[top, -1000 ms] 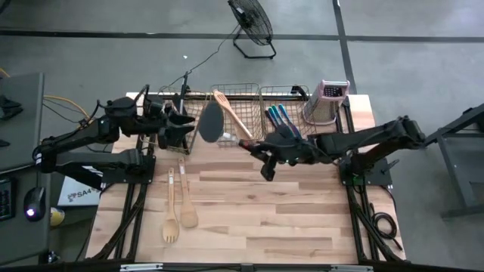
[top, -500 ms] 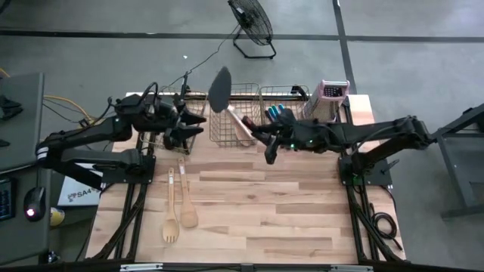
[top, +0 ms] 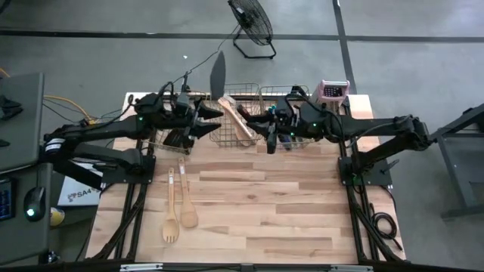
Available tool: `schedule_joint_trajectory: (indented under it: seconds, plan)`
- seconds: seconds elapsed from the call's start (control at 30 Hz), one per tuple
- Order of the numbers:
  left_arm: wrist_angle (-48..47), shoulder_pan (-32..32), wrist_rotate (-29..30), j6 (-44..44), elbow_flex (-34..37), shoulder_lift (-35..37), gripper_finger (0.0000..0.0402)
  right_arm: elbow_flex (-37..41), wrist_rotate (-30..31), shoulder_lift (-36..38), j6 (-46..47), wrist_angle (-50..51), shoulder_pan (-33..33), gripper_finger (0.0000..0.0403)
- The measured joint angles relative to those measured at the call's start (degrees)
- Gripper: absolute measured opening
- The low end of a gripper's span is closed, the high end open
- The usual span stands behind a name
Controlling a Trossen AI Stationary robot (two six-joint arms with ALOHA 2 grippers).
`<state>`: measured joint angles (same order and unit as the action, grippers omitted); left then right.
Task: Pick & Place Kitchen Items
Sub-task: Put the black spatula into the left wire basket
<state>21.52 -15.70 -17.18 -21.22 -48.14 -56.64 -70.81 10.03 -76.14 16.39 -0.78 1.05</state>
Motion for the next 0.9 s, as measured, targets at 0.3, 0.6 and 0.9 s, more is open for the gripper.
schedule_joint_trajectory:
  seconds: [0.3,0.6,0.9]
  plan:
    - [10.5,0.0,0.9,0.0,0.0,-6.9,0.0227,0.0,-2.9,0.0,-0.2,-0.3,1.7,0.0094]
    - [16.7,0.0,5.4,2.1,0.0,-9.8,0.0241,0.0,-4.4,0.0,-0.2,-0.2,2.5,0.0094]
    - [19.4,0.0,4.5,3.0,0.0,-9.9,0.0305,0.0,-5.3,-1.2,0.4,-1.6,3.7,0.0094]
